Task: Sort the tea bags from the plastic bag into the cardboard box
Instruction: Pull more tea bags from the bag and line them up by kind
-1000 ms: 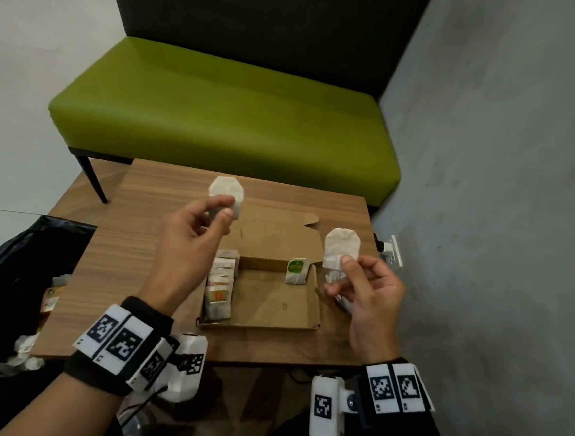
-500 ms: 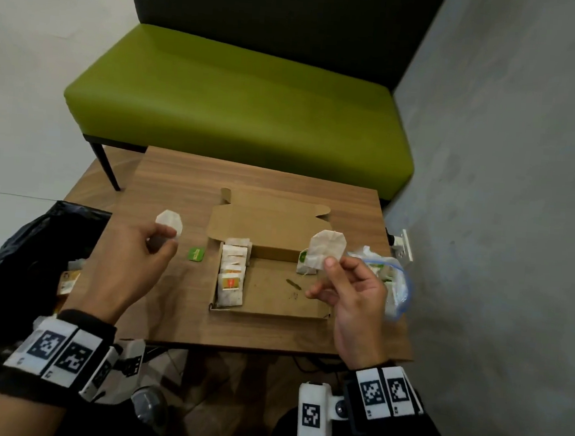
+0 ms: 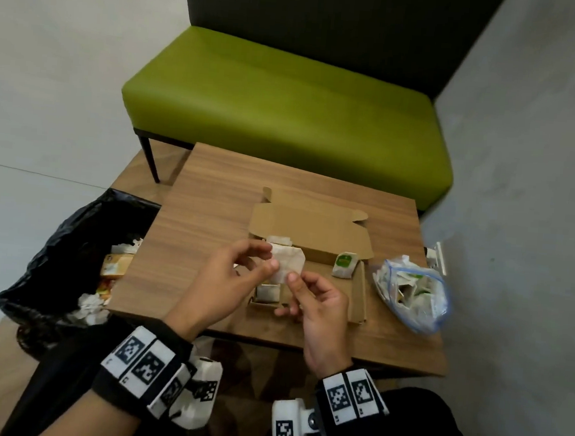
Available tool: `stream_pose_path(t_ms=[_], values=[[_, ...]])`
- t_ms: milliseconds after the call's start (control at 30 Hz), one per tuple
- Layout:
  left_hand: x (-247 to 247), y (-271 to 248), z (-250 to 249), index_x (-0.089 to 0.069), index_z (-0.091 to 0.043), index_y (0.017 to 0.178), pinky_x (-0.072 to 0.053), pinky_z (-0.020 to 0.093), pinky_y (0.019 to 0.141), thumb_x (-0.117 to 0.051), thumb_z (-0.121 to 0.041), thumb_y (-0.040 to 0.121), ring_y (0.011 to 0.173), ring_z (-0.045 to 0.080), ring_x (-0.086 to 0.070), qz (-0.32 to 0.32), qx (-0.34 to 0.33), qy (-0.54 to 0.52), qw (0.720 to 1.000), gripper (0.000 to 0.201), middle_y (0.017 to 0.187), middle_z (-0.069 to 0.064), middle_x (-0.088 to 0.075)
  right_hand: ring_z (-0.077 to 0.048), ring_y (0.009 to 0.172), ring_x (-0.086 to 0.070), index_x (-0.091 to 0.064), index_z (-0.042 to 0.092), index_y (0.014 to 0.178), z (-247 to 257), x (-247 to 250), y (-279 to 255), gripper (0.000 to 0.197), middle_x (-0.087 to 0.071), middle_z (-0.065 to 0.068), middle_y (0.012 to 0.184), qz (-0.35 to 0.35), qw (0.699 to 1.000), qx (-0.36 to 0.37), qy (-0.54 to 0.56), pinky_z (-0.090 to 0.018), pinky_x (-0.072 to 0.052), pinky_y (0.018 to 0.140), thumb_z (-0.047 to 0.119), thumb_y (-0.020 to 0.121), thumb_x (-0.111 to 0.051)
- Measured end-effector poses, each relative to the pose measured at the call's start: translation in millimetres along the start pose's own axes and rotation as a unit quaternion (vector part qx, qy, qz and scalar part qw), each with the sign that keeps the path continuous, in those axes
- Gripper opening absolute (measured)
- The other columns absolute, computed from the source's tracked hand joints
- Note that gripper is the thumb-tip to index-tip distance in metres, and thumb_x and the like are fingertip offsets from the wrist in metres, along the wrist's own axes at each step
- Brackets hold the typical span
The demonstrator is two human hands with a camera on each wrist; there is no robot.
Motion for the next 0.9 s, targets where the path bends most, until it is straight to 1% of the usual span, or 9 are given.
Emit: stream_pose_path(t_ms=[167, 267, 367, 433, 500, 567, 633, 767, 900], values=[[-18, 0, -17, -0.076, -0.012, 0.090, -0.053, 0.045, 0.072, -0.068, -0.019, 0.092, 0.074, 0.015, -0.064, 0.015, -0.031, -0.057, 0.998, 0.011, 0.083, 0.009, -0.074, -0.014, 0.052, -0.042, -0.074, 0.008, 0.090, 2, 1, -6, 0.017, -0.059, -0.006, 0.066, 0.014, 1.000, 0.007, -0.007, -0.033, -0.054, 0.051, 0.020, 0.078, -0.076], [-18, -1, -21, -0.076, -0.012, 0.088, -0.052, 0.056, 0.077, -0.069, -0.029, 0.090, 0.082, 0.034, -0.067, 0.010, -0.025, -0.085, 0.996, 0.018, 0.085, 0.016, -0.072, -0.015, 0.049, -0.041, -0.071, 0.005, 0.100, 6, 6, -10, 0.017, -0.053, -0.008, 0.063, 0.037, 0.999, 0.010, 0.008, -0.036, -0.055, 0.052, 0.013, 0.084, -0.073], [-18, -2, -29, -0.076, -0.014, 0.088, -0.052, 0.061, 0.079, -0.069, -0.029, 0.091, 0.089, 0.042, -0.065, 0.011, -0.029, -0.105, 0.994, 0.017, 0.088, 0.017, -0.072, -0.016, 0.042, -0.041, -0.067, 0.005, 0.099, 7, 10, -17, 0.021, -0.052, -0.008, 0.058, 0.068, 0.998, -0.002, -0.001, -0.038, -0.049, 0.053, 0.012, 0.081, -0.060], [-19, -3, -34, -0.076, -0.016, 0.087, -0.052, 0.059, 0.080, -0.068, -0.032, 0.090, 0.088, 0.042, -0.065, 0.013, -0.034, -0.112, 0.993, 0.018, 0.088, 0.018, -0.072, -0.020, 0.040, -0.049, -0.068, 0.009, 0.082, 4, 11, -24, 0.018, -0.054, -0.011, 0.054, 0.086, 0.995, -0.026, -0.040, -0.033, -0.041, 0.049, 0.024, 0.084, -0.057], [-20, -4, -37, -0.077, -0.017, 0.087, -0.054, 0.051, 0.075, -0.069, -0.029, 0.091, 0.080, 0.036, -0.066, 0.006, -0.039, -0.116, 0.993, 0.014, 0.086, 0.014, -0.073, -0.026, 0.044, -0.055, -0.068, 0.011, 0.069, -10, 8, -35, 0.044, -0.060, -0.017, 0.057, 0.117, 0.985, -0.089, -0.089, -0.031, -0.040, 0.048, 0.044, 0.091, -0.048], [-24, -7, -39, -0.077, -0.017, 0.086, -0.052, 0.046, 0.069, -0.069, -0.024, 0.091, 0.072, 0.030, -0.064, 0.003, -0.034, -0.124, 0.992, 0.012, 0.082, 0.012, -0.073, -0.028, 0.052, -0.059, -0.073, 0.008, 0.076, -27, 0, -44, 0.072, -0.068, -0.022, 0.072, 0.167, 0.966, -0.166, -0.105, -0.035, -0.048, 0.059, 0.058, 0.099, -0.027], [-30, -10, -39, -0.077, -0.014, 0.086, -0.052, 0.045, 0.064, -0.069, -0.022, 0.091, 0.070, 0.035, -0.064, 0.010, -0.029, -0.126, 0.991, 0.013, 0.080, 0.012, -0.073, -0.030, 0.064, -0.064, -0.075, 0.006, 0.096, -33, -8, -46, 0.086, -0.072, -0.024, 0.091, 0.190, 0.956, -0.211, -0.068, -0.038, -0.052, 0.068, 0.063, 0.098, -0.011], [-40, -16, -34, -0.076, -0.011, 0.080, -0.049, 0.027, 0.060, -0.070, -0.017, 0.090, 0.066, 0.012, -0.062, 0.042, -0.019, -0.113, 0.993, 0.013, 0.071, 0.007, -0.070, -0.034, 0.086, -0.068, -0.074, 0.015, 0.111, -14, -7, -20, 0.083, -0.069, -0.026, 0.109, 0.160, 0.966, -0.198, 0.051, -0.048, -0.053, 0.080, 0.072, 0.088, -0.019], [-47, -21, -28, -0.080, -0.016, 0.090, -0.055, 0.029, 0.075, -0.071, -0.018, 0.089, 0.085, 0.011, -0.070, 0.065, -0.008, -0.111, 0.992, 0.009, 0.085, 0.001, -0.077, -0.028, 0.097, -0.069, -0.064, 0.005, 0.118, 19, 2, 9, 0.074, -0.071, -0.020, 0.109, 0.134, 0.980, -0.146, 0.030, -0.045, -0.055, 0.083, 0.063, 0.088, -0.032]])
Point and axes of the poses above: each hand's wrist, its own y-axis towards the middle knuckle, its own x-axis out of the back of the hand, z = x × y, the point moved 9 cm from there along y, towards the middle knuckle
